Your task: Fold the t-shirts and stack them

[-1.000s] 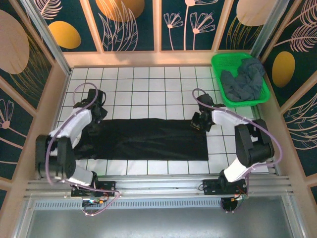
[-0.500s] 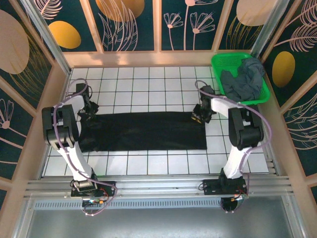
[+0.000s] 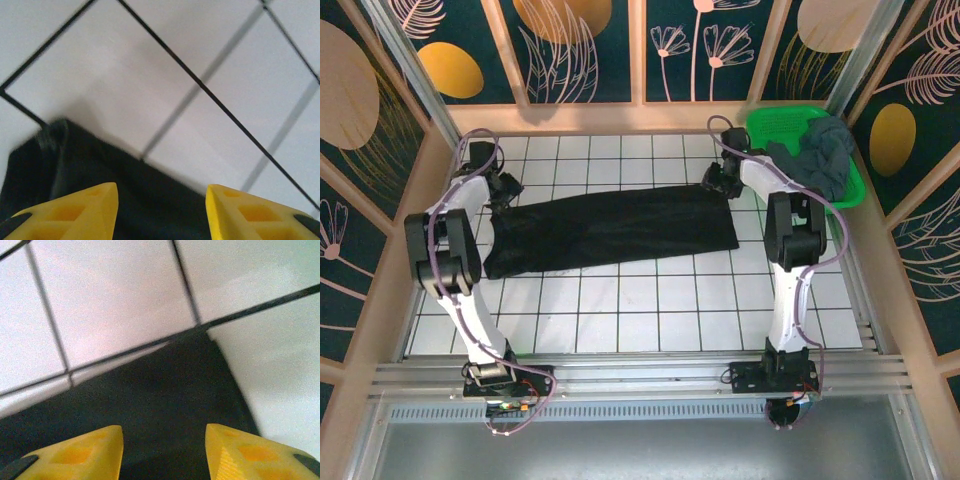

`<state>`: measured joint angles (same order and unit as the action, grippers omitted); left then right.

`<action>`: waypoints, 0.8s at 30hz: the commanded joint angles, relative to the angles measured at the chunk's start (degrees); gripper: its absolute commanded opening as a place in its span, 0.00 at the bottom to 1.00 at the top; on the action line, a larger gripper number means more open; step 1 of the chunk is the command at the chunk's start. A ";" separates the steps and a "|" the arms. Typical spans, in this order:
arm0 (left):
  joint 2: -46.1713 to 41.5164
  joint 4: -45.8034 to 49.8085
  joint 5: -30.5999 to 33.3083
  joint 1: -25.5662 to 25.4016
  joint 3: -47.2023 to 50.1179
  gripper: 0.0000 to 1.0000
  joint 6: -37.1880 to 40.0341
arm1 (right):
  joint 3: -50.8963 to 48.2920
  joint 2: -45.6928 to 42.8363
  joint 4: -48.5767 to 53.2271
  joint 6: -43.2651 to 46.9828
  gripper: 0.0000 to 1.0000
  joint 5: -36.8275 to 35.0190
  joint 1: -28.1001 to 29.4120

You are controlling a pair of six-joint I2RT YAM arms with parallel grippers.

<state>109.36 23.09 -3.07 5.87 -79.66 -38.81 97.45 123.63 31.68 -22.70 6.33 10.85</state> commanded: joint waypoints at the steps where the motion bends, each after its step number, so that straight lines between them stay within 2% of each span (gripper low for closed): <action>1: -5.74 -5.12 -9.80 -4.40 6.55 0.41 8.45 | -5.89 -9.04 -3.30 2.01 0.52 8.34 3.22; 3: -5.64 -6.24 -15.07 -5.71 9.64 0.37 10.77 | -9.33 -11.33 -5.73 1.12 0.53 15.42 4.77; 7: -4.44 -8.91 -20.60 -6.73 12.85 0.34 14.04 | -13.78 -14.80 -7.90 -1.22 0.55 20.60 8.73; 11: -1.05 -7.98 -20.31 -7.01 11.51 0.36 16.89 | -16.26 -16.92 -8.64 -3.75 0.56 21.87 10.65; 19: 1.72 -8.67 -21.35 -8.06 12.24 0.39 19.13 | -17.55 -18.42 -7.86 -4.46 0.56 21.54 11.04; 24: -0.87 -9.13 -19.48 -8.68 14.37 0.29 18.40 | -17.88 -18.20 -7.93 -5.07 0.56 21.18 11.11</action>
<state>110.37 14.85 -22.65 -2.28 -66.83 -21.28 80.47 107.83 24.34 -26.61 26.92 22.06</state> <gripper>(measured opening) 0.309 0.559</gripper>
